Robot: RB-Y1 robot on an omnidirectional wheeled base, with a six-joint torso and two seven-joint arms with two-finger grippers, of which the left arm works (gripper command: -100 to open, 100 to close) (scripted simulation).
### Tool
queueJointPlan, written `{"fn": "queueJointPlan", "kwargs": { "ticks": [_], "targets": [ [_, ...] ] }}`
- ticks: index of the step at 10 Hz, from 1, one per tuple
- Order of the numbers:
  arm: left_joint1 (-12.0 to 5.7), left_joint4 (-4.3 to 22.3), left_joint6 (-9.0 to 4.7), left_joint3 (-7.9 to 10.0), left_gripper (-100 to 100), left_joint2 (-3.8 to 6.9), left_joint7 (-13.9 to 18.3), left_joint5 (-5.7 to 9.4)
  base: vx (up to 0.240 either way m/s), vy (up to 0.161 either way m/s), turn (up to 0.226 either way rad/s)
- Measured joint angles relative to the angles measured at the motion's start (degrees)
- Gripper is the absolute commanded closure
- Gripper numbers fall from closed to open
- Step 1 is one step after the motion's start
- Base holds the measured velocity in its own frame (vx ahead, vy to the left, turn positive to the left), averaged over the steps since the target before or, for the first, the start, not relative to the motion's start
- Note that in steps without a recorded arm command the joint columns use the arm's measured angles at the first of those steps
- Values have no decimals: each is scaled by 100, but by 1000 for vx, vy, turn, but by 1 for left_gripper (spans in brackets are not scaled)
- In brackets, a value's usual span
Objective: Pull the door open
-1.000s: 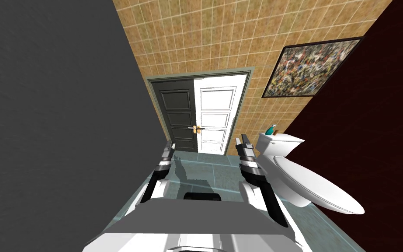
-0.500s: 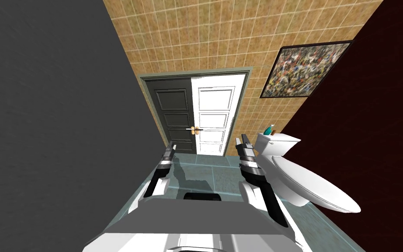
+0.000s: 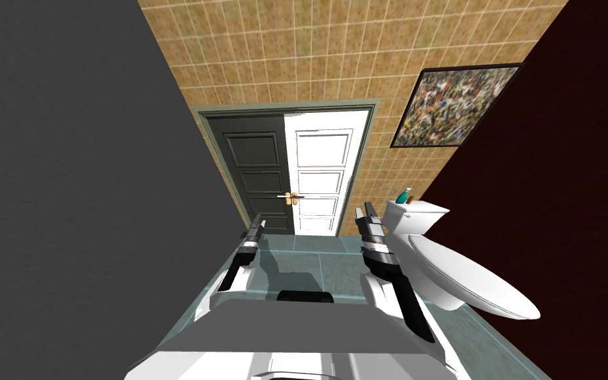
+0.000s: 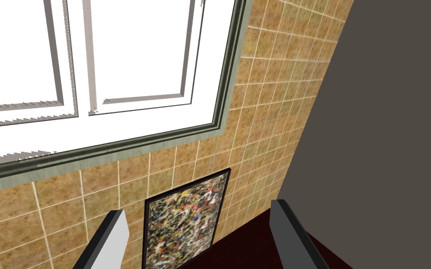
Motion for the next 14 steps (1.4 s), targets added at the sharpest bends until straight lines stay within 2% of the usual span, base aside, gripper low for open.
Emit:
{"fn": "queueJointPlan", "kwargs": {
  "ticks": [4,6,8,13,14],
  "targets": [
    [-290,574,68,47,-100,110,105,63,101,5,-70],
    [-487,893,153,89,-100,193,176,110,146,17,-117],
    [-586,1127,234,131,-100,304,274,167,114,15,-53],
    [-900,1770,318,204,-100,469,426,258,101,14,-76],
    [-1003,1965,342,231,-100,547,484,294,150,24,-80]
  ]
}}
